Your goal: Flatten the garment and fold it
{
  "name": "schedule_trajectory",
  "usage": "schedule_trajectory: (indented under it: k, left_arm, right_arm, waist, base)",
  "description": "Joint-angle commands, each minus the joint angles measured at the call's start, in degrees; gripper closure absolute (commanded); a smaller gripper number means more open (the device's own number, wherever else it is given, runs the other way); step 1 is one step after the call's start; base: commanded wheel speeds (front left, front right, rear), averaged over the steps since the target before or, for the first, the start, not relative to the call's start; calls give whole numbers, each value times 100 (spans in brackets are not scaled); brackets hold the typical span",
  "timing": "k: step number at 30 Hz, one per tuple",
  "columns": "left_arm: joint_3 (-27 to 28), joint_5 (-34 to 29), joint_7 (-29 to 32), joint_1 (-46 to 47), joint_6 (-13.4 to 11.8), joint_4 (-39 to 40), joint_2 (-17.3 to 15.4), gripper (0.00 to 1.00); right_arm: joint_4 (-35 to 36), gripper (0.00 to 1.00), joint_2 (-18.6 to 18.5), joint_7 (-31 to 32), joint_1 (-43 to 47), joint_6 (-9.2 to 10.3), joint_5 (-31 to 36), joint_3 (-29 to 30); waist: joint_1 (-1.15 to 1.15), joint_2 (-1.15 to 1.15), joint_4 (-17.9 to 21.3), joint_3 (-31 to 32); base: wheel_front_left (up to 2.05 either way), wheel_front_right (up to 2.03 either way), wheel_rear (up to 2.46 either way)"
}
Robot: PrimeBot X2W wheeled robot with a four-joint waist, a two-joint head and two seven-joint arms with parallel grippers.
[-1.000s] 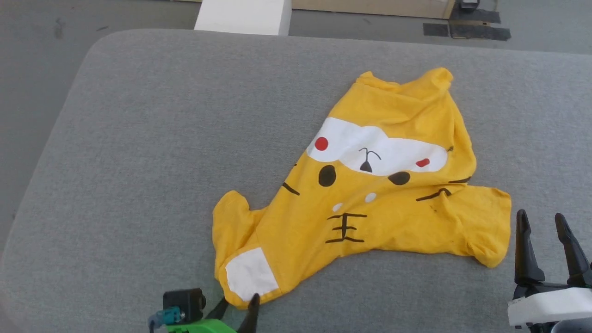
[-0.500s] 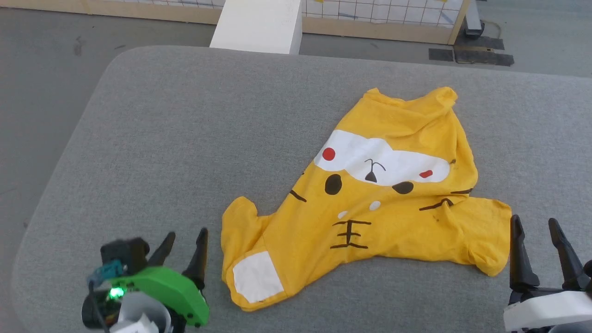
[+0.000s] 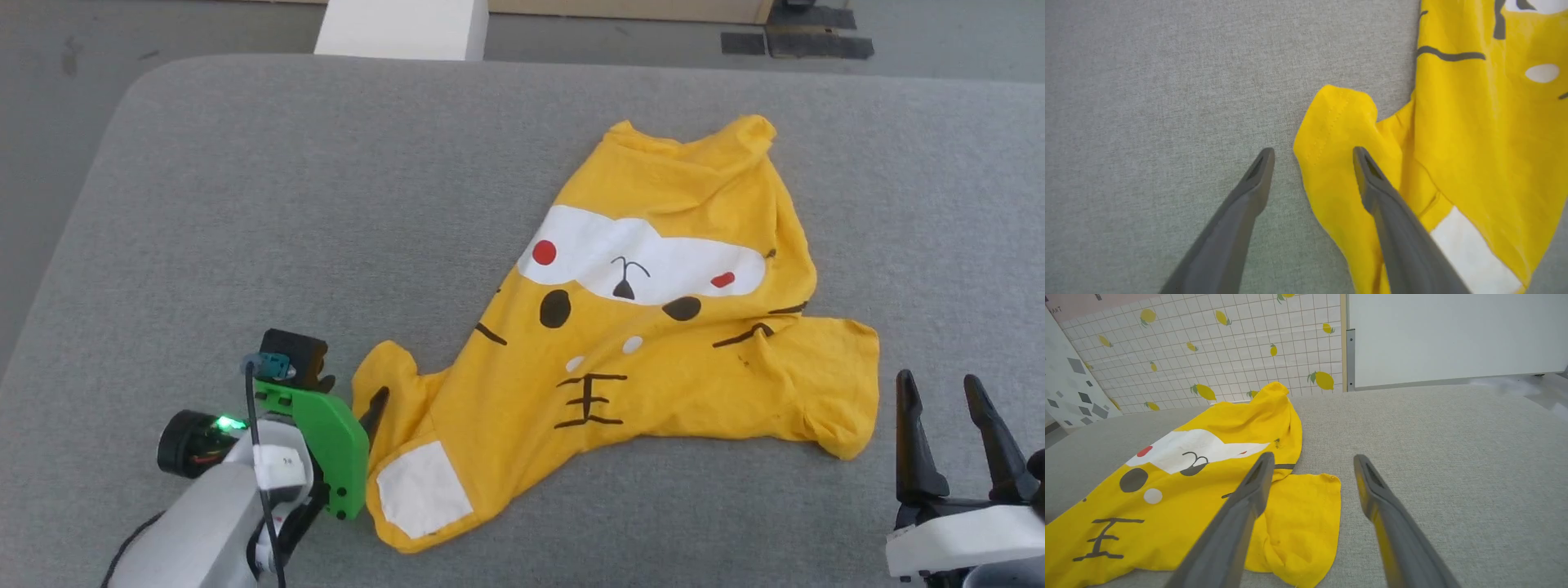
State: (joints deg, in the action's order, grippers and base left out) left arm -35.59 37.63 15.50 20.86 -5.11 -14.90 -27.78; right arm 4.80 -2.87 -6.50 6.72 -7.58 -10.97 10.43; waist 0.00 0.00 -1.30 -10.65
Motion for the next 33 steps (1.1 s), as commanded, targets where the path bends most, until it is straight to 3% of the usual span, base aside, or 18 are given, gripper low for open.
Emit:
schedule_trajectory:
  k: [1, 7, 13, 14, 15, 25, 27, 33]
  left_arm:
    - [-14, -28, 27, 159, 59, -145, -41, 0]
    - [-155, 14, 225, 392, 310, -724, 18, 0]
    - [-410, 292, 767, 383, 724, -1133, 183, 0]
    - [-483, 326, 878, 371, 810, -1171, 202, 45]
    - [-533, 349, 928, 367, 877, -1186, 217, 100]
    - [-595, 378, 467, 437, 1087, -1245, 301, 100]
    - [-506, 303, 128, 474, 1025, -1223, 295, 100]
    - [192, 373, -1367, 315, 508, -821, 401, 100]
  right_arm:
    - [47, 0, 0, 13, -115, 9, 36, 10]
    - [122, 0, 0, 47, -156, 9, 70, 68]
    - [190, 0, 0, 108, -181, 9, 88, 119]
    - [201, 0, 0, 118, -185, 9, 87, 133]
    - [205, 0, 0, 122, -189, 9, 86, 149]
    - [195, 0, 0, 134, -198, 9, 69, 180]
    - [166, 0, 0, 116, -189, 9, 55, 169]
    - [69, 0, 0, 58, -145, 9, 3, 110]
  waist:
    - [0, 0, 124, -124]
    - [0, 0, 214, -220]
    - [0, 0, 229, -240]
    - [0, 0, 224, -242]
    - [0, 0, 217, -244]
    - [0, 0, 109, -159]
    - [0, 0, 89, -116]
    - [0, 0, 86, 20]
  base:
    - [0, 0, 0]
    - [0, 0, 0]
    - [0, 0, 0]
    - [0, 0, 0]
    - [0, 0, 0]
    - [0, 0, 0]
    - [0, 0, 0]
    - [0, 0, 0]
